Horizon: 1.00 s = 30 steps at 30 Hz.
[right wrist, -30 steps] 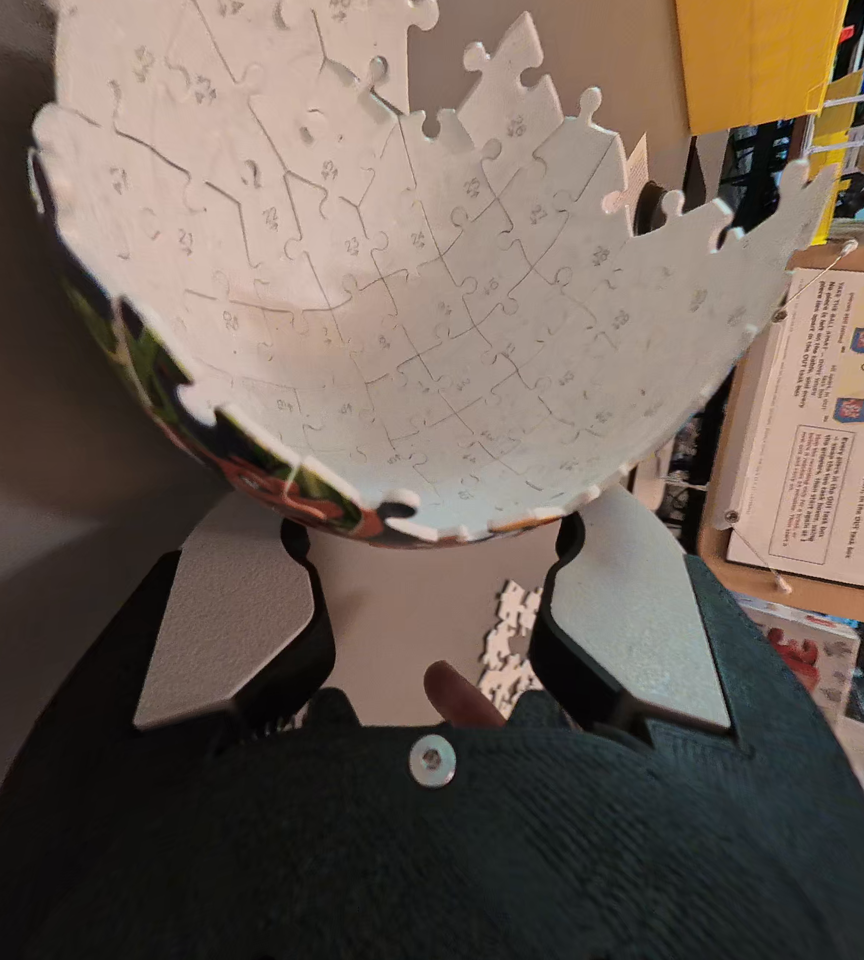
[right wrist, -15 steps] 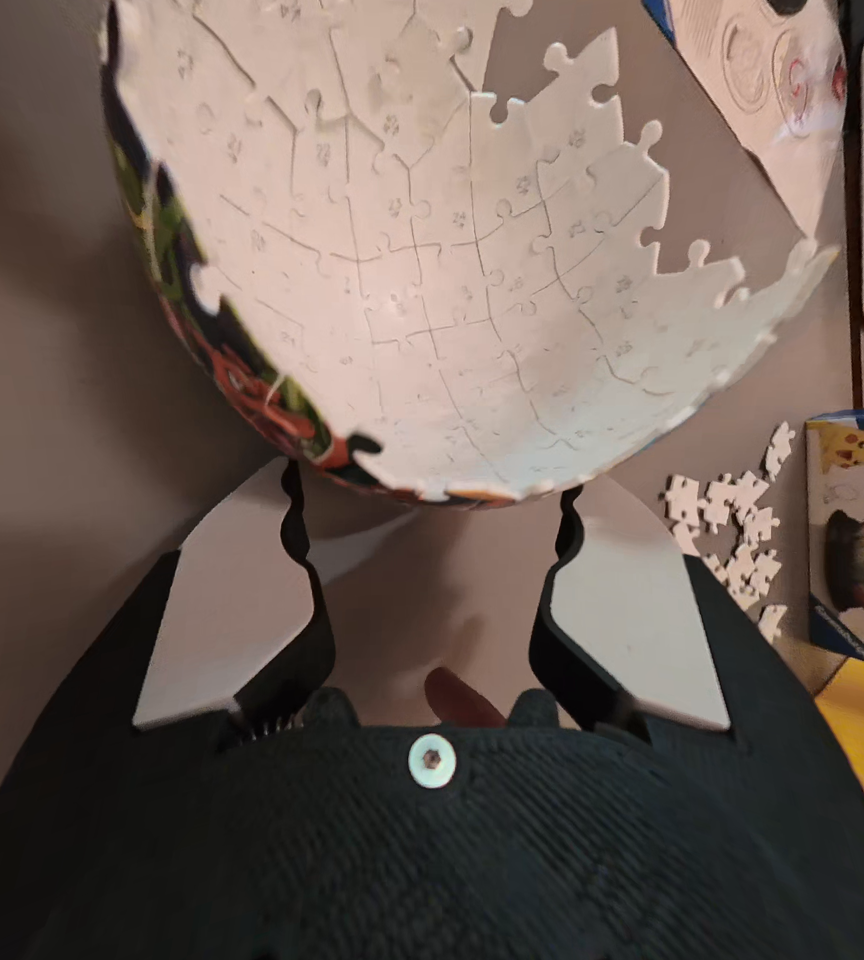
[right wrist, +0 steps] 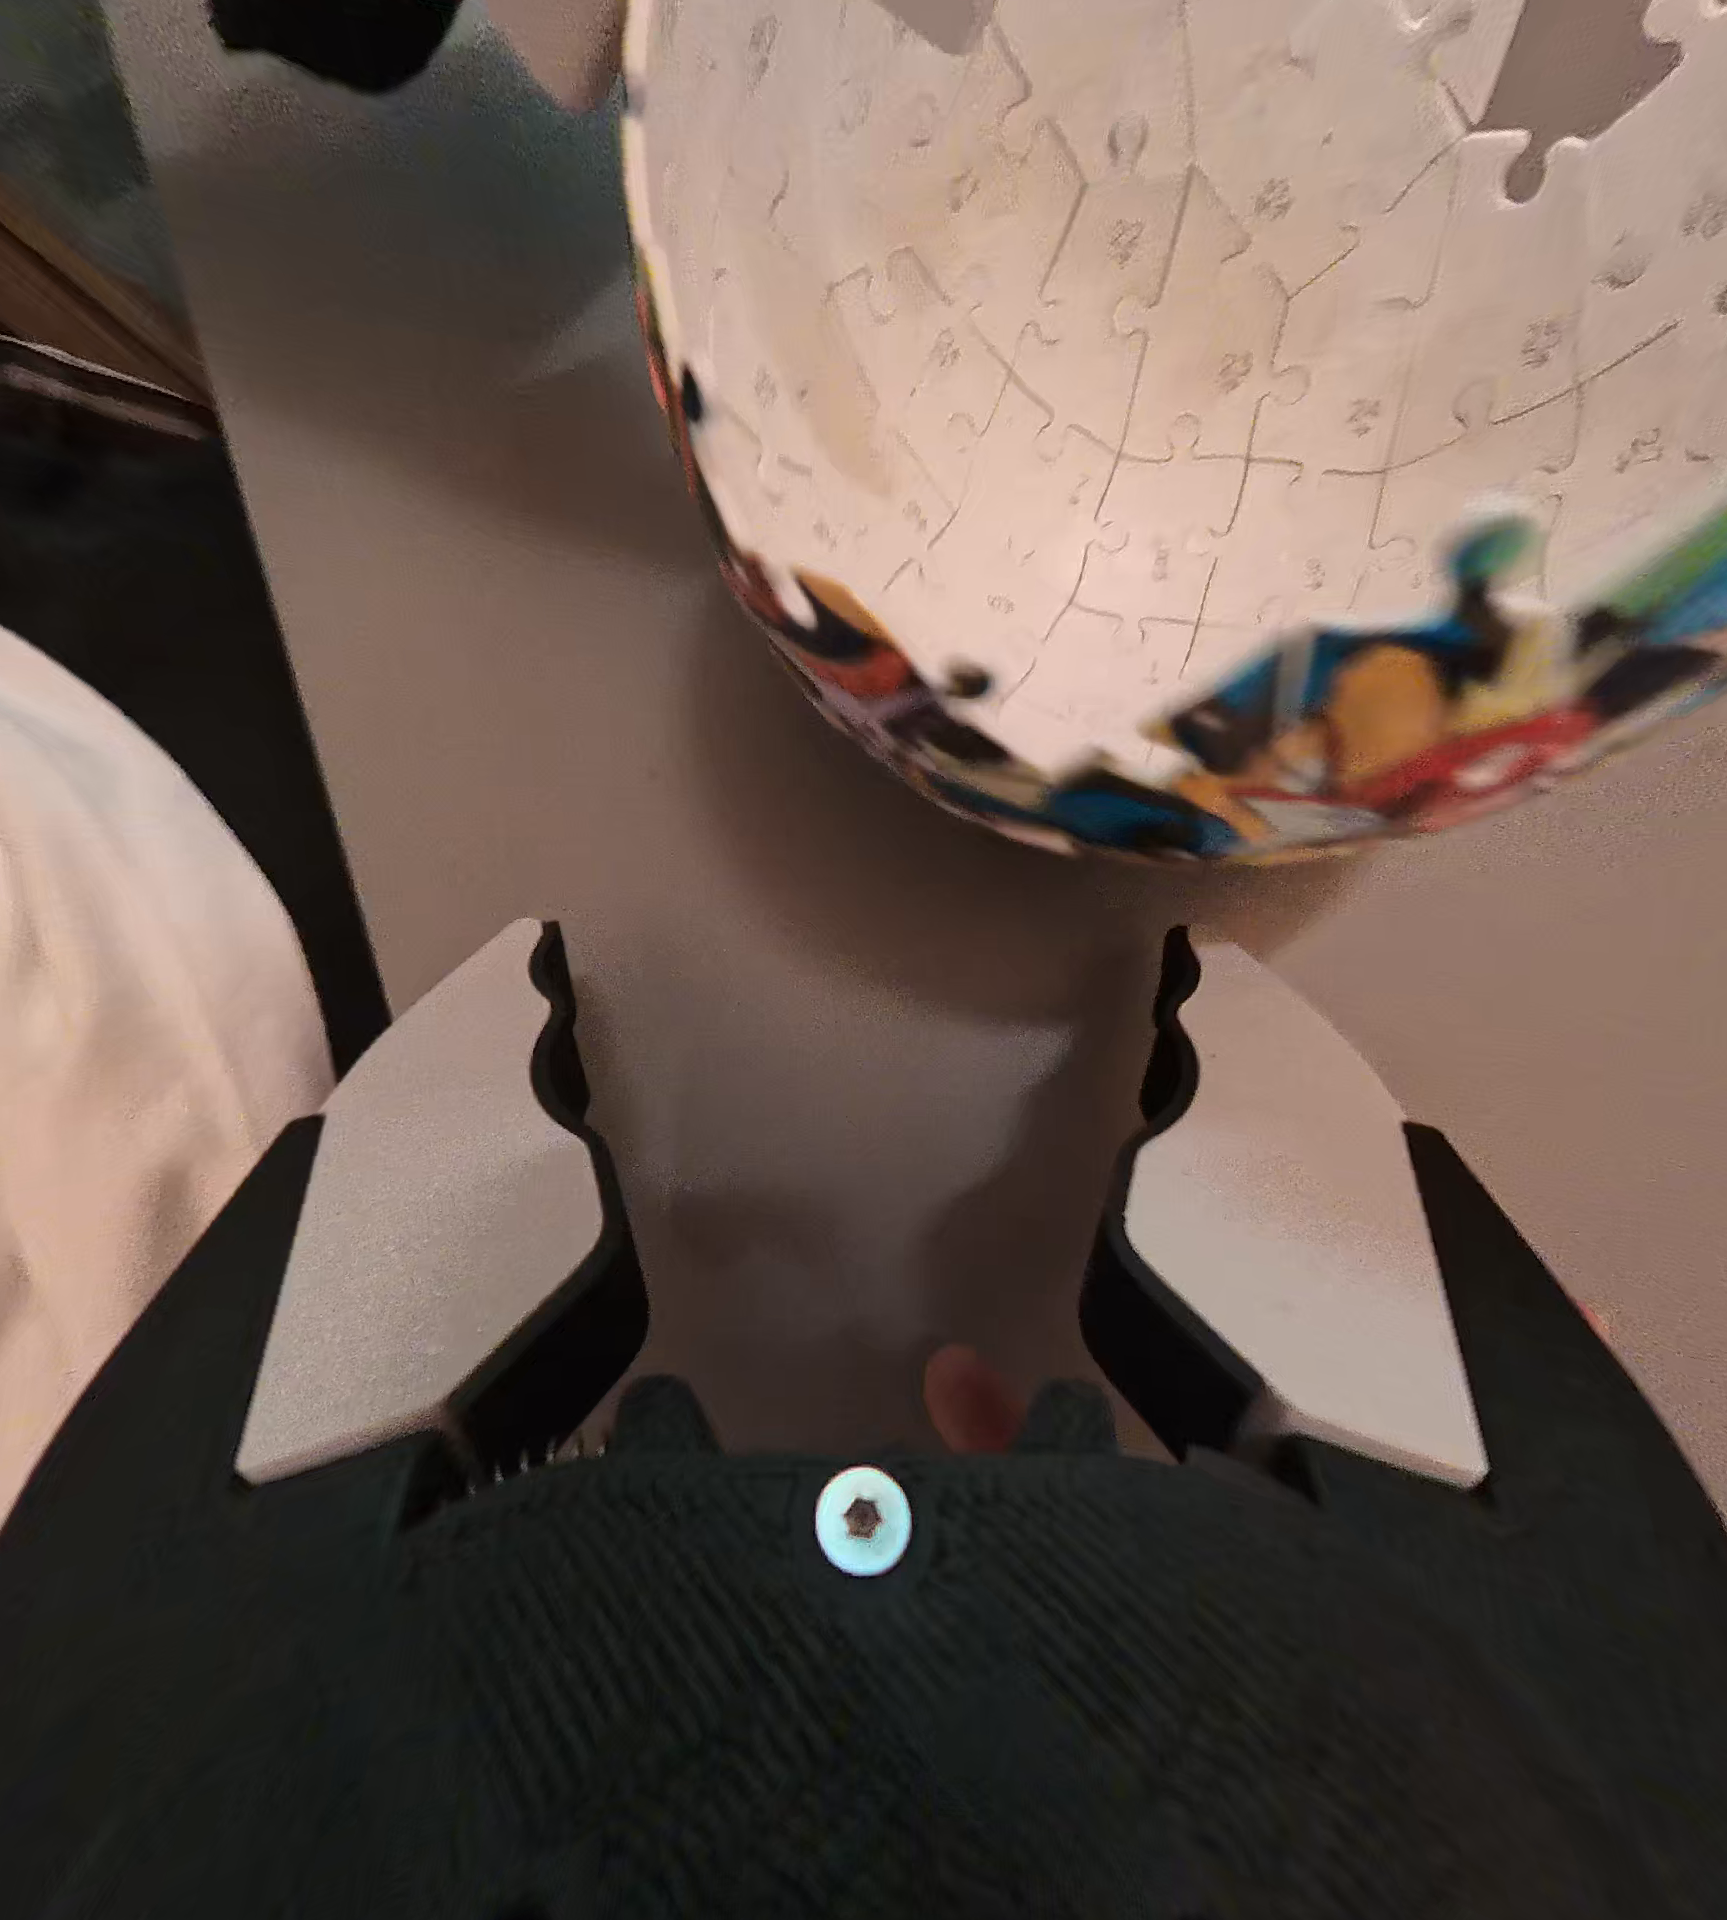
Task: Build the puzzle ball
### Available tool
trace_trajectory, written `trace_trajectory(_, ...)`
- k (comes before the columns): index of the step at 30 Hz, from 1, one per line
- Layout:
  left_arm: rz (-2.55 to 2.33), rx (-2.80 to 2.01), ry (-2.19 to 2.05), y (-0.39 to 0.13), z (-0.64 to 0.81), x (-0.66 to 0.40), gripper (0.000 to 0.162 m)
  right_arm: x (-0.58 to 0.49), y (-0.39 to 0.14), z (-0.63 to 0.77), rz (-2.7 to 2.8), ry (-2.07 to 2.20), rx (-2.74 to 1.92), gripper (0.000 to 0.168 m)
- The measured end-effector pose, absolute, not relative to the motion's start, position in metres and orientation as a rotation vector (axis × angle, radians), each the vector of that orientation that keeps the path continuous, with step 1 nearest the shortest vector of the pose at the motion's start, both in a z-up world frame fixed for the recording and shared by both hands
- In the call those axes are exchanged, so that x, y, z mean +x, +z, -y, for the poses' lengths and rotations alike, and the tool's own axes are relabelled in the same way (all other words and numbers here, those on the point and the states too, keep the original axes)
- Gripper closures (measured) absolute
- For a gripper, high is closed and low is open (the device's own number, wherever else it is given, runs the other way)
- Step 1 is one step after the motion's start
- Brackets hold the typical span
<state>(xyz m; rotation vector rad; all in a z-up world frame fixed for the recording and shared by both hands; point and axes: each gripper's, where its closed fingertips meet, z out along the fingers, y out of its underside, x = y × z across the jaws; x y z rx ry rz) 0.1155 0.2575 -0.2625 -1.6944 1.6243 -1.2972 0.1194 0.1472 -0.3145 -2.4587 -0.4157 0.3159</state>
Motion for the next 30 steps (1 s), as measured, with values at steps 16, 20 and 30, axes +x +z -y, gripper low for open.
trace_trajectory(16, -1.866, -1.644, -0.630, -0.279, -0.275, 0.120, 0.132, 0.150, -0.310, -0.173, 0.362, 0.412, -2.211, 0.074)
trace_trajectory(20, -1.929, -1.642, -0.626, -0.280, -0.276, 0.121, 0.132, 0.151, -0.313, -0.176, 0.424, 0.346, -2.220, 0.072)
trace_trajectory(30, -2.095, -1.640, -0.659, -0.286, -0.278, 0.113, 0.130, 0.143, -0.318, -0.177, 0.530, 0.311, -2.227, 0.084)
